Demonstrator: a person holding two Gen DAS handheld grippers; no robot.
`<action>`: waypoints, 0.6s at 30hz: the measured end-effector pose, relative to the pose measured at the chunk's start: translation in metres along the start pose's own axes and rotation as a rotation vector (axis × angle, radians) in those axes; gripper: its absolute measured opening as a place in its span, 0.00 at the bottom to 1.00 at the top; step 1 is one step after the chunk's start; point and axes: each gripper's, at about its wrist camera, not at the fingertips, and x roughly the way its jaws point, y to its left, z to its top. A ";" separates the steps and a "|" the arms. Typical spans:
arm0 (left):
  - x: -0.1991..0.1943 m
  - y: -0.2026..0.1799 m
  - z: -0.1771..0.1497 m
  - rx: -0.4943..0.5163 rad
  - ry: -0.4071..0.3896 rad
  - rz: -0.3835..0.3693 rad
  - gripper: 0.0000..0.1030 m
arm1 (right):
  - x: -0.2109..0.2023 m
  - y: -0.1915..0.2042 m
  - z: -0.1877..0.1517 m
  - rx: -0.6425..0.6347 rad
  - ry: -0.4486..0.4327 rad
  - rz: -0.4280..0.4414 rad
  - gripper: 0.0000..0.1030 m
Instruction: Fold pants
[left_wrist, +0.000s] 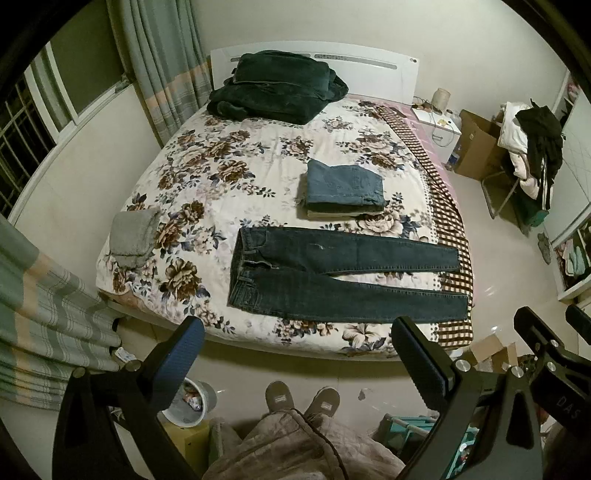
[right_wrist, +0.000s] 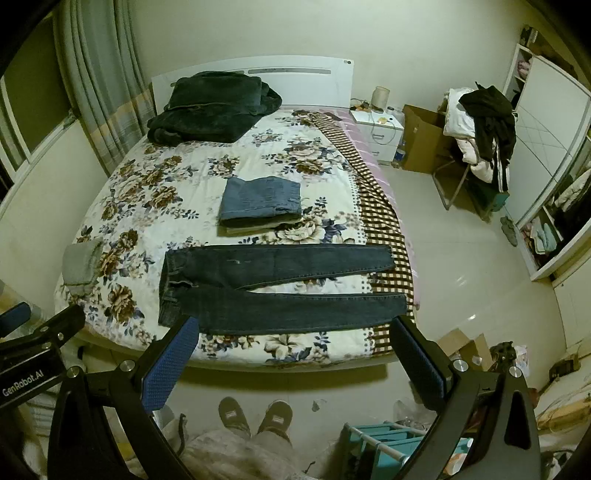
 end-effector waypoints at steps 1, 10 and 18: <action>0.000 0.000 0.000 -0.001 0.000 -0.001 1.00 | 0.000 0.000 0.000 0.002 0.001 0.002 1.00; -0.003 0.000 0.001 -0.004 -0.006 0.001 1.00 | -0.001 0.008 0.002 0.006 0.000 0.003 1.00; -0.003 0.002 0.001 -0.006 -0.006 -0.005 1.00 | -0.004 0.011 0.002 0.003 0.001 0.003 1.00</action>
